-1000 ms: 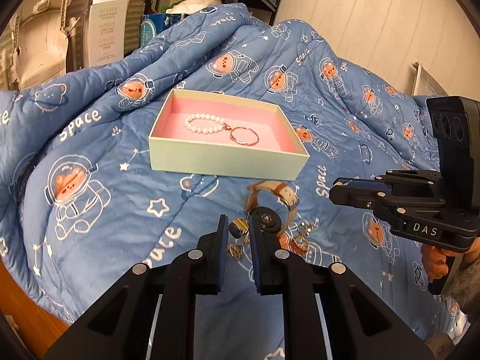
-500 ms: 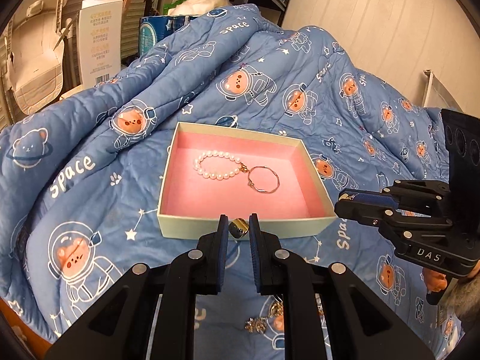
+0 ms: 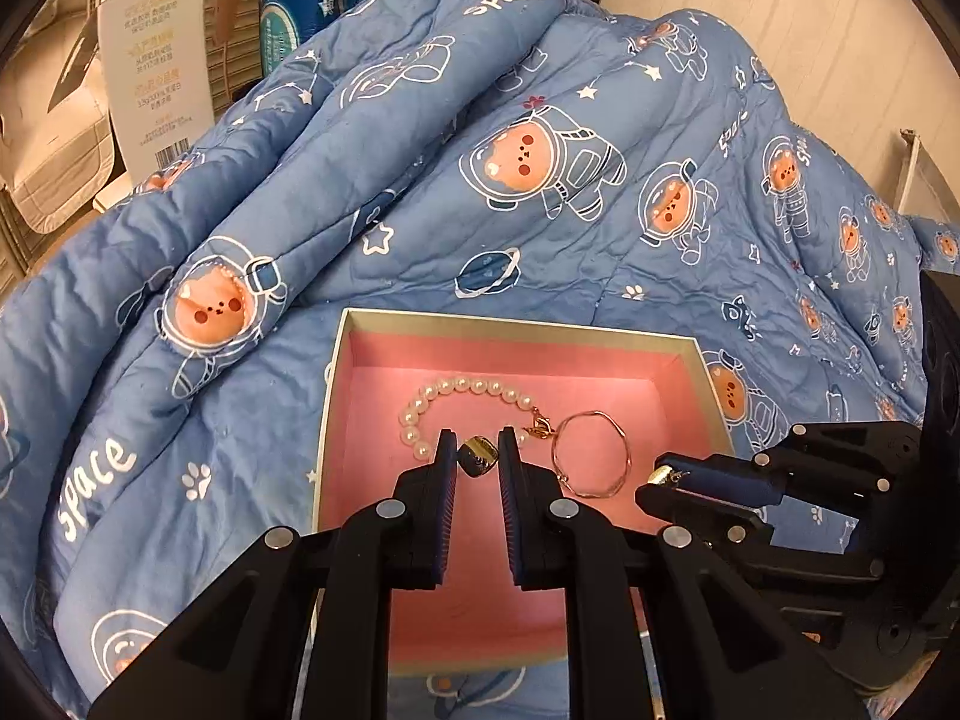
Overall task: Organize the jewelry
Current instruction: 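Carry the gold charm into the box with the left tool while the right tool carries its piece, then open the left tool inside the box while the right tool opens, dropping both gold pieces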
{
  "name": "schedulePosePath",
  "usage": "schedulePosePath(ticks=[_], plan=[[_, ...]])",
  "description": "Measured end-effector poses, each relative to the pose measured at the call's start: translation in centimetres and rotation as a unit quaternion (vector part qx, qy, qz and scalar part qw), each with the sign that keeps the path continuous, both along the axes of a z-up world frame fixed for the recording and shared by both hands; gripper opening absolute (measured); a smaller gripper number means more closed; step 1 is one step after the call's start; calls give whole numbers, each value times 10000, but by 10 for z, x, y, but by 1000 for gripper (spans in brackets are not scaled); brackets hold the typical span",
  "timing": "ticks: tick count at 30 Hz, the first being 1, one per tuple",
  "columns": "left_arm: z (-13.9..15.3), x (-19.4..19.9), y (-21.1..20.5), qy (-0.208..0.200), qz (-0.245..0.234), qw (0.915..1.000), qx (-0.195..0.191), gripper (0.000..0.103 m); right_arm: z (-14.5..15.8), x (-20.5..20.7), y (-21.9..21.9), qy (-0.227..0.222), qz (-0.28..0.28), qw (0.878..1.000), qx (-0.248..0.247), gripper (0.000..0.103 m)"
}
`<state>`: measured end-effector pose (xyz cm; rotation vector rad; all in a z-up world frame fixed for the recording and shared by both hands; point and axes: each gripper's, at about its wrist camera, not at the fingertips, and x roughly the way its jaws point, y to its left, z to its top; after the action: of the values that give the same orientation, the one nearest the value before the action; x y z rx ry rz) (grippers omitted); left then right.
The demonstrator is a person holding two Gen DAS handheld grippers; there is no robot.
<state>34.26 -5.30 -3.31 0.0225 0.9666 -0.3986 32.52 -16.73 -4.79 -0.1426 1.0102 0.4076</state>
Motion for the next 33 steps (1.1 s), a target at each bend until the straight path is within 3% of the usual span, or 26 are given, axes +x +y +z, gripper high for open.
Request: schedulePosePath(ticks=[15, 33], plan=[[-29, 38, -15, 594, 52, 9980, 224, 14, -26, 37, 8, 501, -46, 9986, -191, 14], [-43, 47, -31, 615, -57, 9969, 491, 16, -42, 45, 21, 534, 65, 9973, -504, 14]])
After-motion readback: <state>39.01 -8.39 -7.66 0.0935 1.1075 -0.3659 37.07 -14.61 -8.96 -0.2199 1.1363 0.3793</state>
